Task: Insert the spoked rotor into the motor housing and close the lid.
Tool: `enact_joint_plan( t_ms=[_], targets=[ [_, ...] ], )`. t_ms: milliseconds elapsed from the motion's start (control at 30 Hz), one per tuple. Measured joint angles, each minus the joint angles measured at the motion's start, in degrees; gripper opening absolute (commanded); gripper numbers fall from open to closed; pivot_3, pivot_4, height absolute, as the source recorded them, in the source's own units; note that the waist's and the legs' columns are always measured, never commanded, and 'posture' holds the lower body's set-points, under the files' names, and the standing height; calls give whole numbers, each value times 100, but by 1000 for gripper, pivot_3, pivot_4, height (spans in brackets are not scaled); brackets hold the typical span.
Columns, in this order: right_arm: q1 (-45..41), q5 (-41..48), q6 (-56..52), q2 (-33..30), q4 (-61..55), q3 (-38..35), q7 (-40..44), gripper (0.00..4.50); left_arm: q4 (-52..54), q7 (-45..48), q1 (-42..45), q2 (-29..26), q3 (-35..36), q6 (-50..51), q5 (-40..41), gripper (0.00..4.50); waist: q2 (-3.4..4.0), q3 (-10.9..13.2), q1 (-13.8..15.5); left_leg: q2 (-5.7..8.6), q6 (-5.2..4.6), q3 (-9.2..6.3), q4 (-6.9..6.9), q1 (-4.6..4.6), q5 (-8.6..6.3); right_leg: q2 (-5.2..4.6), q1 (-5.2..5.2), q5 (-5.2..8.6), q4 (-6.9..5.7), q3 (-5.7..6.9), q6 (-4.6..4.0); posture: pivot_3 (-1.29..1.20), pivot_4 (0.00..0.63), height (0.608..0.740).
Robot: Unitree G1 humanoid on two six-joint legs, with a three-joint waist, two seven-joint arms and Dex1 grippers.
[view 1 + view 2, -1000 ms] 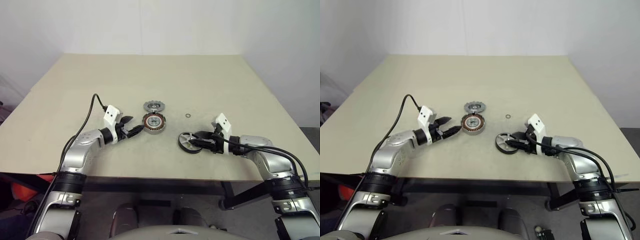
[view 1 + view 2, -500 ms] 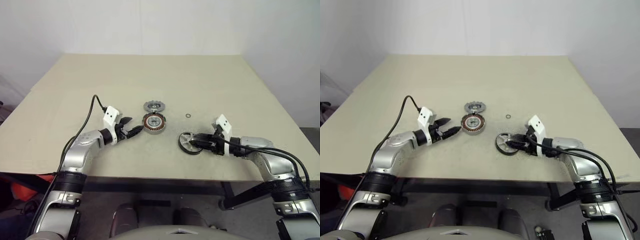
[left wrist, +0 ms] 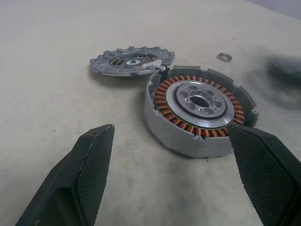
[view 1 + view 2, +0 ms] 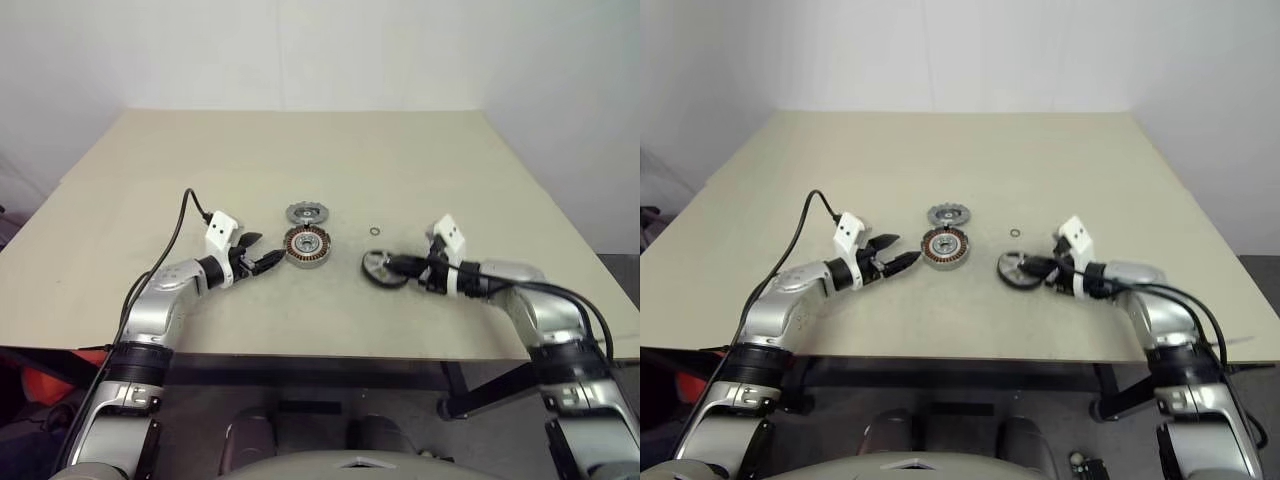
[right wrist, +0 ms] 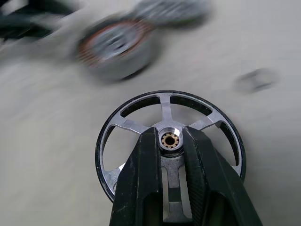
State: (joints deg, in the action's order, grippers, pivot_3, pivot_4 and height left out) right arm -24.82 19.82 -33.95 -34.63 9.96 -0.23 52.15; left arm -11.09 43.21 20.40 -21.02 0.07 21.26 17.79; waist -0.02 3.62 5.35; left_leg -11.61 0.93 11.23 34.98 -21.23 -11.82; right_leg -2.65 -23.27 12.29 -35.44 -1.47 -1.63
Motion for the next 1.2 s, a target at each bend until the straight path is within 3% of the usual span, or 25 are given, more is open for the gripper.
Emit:
enact_joint_plan(
  t_ms=[367,567,900,1033,1200],
  targets=[
    [-944,-788,966,19,2180,-108,-550,274,5,-102,-51,32,-2,-26,-16,4083,0,0,-13,0,-8,-2,-6,-15,-5,-3,-8,16,3,18,-10,0,0,740],
    [-1137,-805,1143,117,2176,-138,-451,2291,7,-125,-71,32,-1,-29,-18,4083,1,1,15,-5,-9,-2,-6,-14,-6,-2,-6,19,0,25,-13,0,0,740],
    [-1033,-737,1314,149,1005,-28,-148,2291,2,-153,-76,28,0,-74,-21,4083,1,1,16,-5,-11,-3,-6,-13,-6,-3,-4,19,0,27,-13,0,0,740],
    [-631,-1187,1658,-73,175,1003,558,2291,-1,-73,-57,0,-10,-54,-13,4083,0,0,15,-8,-19,-5,-12,-11,-11,-3,-1,26,2,31,-13,0,0,740],
    [-626,-2051,2308,-122,302,2004,854,2291,-18,-11,50,-15,-12,-50,-17,4083,0,1,7,1,-20,-5,-12,-12,-12,-11,-2,26,1,31,-13,0,0,740]
  ],
)
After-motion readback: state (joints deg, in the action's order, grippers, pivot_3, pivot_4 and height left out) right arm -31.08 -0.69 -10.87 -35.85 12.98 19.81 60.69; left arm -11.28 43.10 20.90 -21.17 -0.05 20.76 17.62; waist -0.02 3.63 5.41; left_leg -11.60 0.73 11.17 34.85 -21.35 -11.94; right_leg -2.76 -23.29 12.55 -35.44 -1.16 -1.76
